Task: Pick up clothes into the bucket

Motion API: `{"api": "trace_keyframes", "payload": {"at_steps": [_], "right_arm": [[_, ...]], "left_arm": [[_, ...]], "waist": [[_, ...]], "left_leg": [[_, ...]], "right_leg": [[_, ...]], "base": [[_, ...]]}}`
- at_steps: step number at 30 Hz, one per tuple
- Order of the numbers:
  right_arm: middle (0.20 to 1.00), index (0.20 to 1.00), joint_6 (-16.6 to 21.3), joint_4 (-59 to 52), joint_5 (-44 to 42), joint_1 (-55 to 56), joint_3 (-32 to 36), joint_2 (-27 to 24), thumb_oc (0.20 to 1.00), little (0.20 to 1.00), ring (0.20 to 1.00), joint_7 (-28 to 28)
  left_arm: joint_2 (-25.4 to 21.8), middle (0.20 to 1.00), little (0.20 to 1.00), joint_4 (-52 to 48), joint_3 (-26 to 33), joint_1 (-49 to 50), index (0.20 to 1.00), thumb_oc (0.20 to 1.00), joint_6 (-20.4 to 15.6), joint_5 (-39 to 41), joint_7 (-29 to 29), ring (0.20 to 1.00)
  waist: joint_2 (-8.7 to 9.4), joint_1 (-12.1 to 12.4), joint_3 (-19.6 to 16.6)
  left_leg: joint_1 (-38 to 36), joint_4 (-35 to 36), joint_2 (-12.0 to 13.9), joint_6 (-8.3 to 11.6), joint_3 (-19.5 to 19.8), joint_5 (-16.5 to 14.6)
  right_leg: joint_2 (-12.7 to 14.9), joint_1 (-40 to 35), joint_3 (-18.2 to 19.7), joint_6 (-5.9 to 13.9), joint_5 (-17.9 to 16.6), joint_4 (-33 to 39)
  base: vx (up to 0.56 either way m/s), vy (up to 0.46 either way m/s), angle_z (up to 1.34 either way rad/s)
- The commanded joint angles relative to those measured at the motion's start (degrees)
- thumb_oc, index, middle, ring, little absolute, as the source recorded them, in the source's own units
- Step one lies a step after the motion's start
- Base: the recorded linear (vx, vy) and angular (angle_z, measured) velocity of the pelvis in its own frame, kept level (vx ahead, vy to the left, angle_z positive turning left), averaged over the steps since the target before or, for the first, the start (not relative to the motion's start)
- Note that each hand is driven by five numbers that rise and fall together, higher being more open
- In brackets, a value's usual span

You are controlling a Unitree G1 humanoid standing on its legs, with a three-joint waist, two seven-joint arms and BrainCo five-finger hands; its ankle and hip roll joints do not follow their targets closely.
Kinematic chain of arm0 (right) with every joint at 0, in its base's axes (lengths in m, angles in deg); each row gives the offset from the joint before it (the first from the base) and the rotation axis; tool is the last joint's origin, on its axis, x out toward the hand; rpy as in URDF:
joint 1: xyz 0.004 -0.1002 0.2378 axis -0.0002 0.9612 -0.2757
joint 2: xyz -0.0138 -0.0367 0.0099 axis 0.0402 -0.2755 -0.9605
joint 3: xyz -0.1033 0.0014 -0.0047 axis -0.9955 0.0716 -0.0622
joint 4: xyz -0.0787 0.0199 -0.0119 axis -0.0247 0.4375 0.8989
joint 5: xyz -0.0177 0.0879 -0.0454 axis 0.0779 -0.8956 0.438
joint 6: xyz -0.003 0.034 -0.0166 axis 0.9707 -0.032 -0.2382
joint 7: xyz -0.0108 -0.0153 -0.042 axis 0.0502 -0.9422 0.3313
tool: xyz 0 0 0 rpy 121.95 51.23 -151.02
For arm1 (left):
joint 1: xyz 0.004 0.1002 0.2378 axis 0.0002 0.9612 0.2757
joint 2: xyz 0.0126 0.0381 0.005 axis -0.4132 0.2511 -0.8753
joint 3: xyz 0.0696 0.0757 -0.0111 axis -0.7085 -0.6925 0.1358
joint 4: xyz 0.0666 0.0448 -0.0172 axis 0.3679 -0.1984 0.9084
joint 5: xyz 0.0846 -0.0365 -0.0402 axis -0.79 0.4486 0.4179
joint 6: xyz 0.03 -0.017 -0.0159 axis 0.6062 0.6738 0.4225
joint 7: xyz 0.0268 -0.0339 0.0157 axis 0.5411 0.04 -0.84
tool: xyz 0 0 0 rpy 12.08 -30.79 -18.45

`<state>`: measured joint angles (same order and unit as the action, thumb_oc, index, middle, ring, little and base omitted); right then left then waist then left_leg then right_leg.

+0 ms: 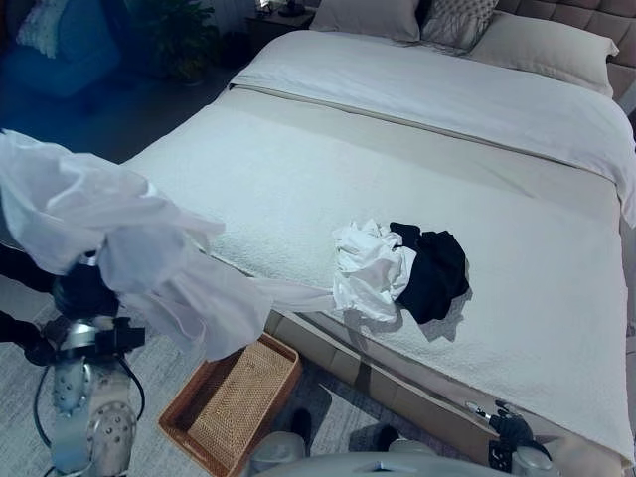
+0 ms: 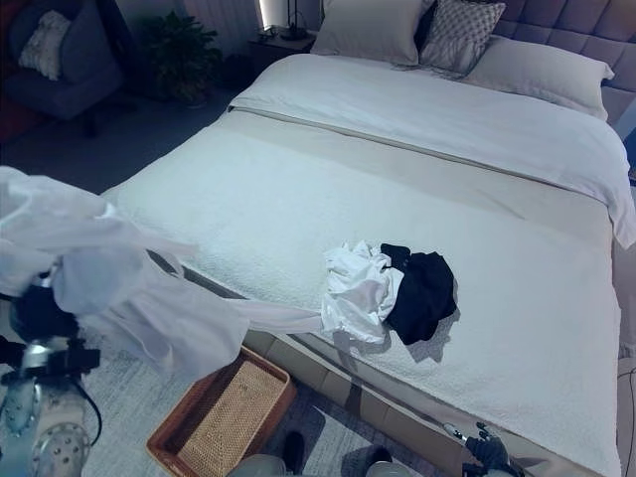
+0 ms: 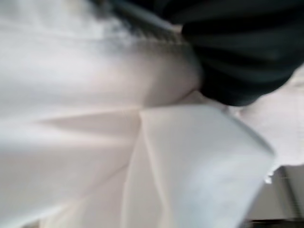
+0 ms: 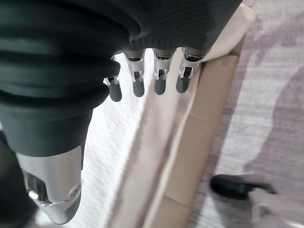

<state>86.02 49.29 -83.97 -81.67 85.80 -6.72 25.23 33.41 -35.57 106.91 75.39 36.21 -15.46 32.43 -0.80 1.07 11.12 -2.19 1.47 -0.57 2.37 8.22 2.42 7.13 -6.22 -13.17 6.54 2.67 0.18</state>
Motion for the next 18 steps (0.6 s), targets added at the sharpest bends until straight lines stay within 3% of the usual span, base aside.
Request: {"api": "trace_keyframes", "payload": {"at_steps": [1, 6, 18], "right_arm": [[1.000, 1.000, 0.49, 1.35, 1.59, -3.08, -3.23, -1.01, 1.000, 1.000, 1.000, 0.34], [1.000, 1.000, 0.56, 2.65, 1.27, -4.25, -4.02, -1.25, 1.000, 1.000, 1.000, 0.25], [1.000, 1.000, 1.02, 3.55, 1.21, -5.40, -6.52, -0.45, 1.000, 1.000, 1.000, 1.00]], "left_arm": [[-4.26, 0.200, 0.200, -3.79, 6.37, -2.98, 0.200, 0.200, -7.90, -2.27, -5.13, 0.200], [-7.21, 0.200, 0.200, -2.60, 9.22, -3.25, 0.200, 0.200, -8.91, -4.82, -7.63, 0.200], [-7.37, 0.200, 0.200, -3.50, 13.38, -6.82, 0.200, 0.200, -13.23, -8.24, -14.60, 0.200]], "waist": [[1.75, 0.63, -1.95], [1.54, 0.82, -2.13], [1.99, 1.18, -2.37]], "left_leg": [[3.32, -5.63, -1.27, 1.31, 1.39, -4.69], [3.23, -5.59, -1.19, 1.34, 1.21, -4.74], [2.89, -5.43, -0.87, 1.53, 1.09, -5.03]], "right_leg": [[1.60, 3.04, -0.42, -0.06, 2.09, -4.93], [1.54, 2.78, -0.48, 0.02, 2.17, -4.63], [1.49, 2.17, -0.36, 0.01, 2.27, -3.95]], "base": [[0.01, -0.015, 0.09], [0.00, 0.000, 0.00], [0.00, 0.000, 0.00]]}}
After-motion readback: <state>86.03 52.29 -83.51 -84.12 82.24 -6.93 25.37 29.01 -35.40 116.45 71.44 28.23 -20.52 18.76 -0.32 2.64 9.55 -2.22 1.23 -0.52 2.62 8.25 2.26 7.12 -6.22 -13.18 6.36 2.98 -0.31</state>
